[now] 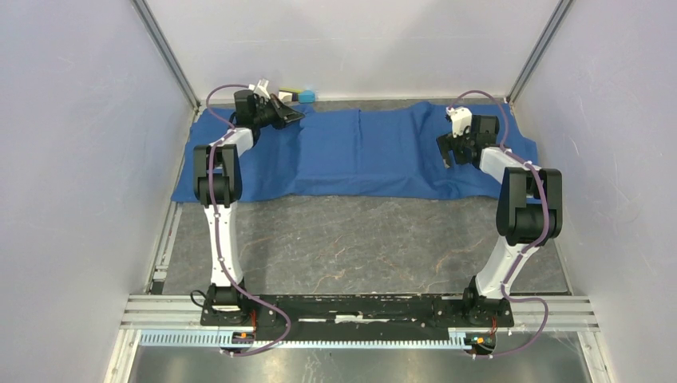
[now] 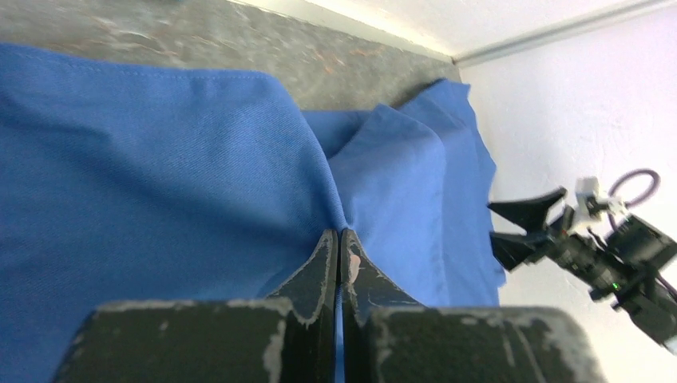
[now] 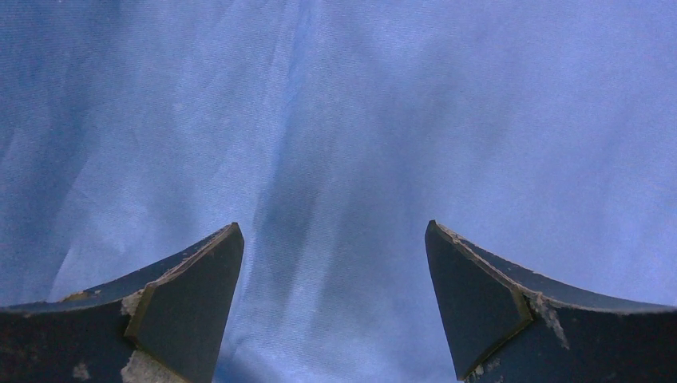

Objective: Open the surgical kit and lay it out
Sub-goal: Open the surgical kit at the center of the board.

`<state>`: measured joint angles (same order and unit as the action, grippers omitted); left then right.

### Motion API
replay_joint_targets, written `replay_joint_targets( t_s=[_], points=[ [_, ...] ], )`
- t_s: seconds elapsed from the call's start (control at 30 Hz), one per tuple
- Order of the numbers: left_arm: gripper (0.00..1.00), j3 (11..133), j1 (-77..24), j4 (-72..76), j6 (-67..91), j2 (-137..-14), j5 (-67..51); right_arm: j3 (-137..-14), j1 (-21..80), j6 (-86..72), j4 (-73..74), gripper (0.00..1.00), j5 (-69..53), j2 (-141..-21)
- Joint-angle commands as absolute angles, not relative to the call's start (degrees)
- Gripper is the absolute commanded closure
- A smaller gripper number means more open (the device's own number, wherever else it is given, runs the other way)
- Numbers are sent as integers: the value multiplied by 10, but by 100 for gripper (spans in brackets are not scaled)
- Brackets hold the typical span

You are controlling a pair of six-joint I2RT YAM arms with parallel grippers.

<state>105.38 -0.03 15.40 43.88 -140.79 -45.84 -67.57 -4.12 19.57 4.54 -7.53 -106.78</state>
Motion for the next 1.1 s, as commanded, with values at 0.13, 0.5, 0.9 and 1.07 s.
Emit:
replay_joint_targets(
  t_s=[0.13, 0.5, 0.9, 1.07],
  points=[
    [98, 1003, -13, 125, 335, -1277, -563, -707, -38, 198, 54, 8, -86, -1021],
    [98, 848, -37, 36, 154, -1150, -520, -708, -37, 202, 59, 8, -92, -1004],
    [98, 676, -72, -69, -52, -1035, -450, -702, -31, 202, 62, 8, -99, -1002],
    [83, 651, -72, -86, -80, -1020, -448, -698, -26, 202, 62, 8, -99, -1005]
  ],
)
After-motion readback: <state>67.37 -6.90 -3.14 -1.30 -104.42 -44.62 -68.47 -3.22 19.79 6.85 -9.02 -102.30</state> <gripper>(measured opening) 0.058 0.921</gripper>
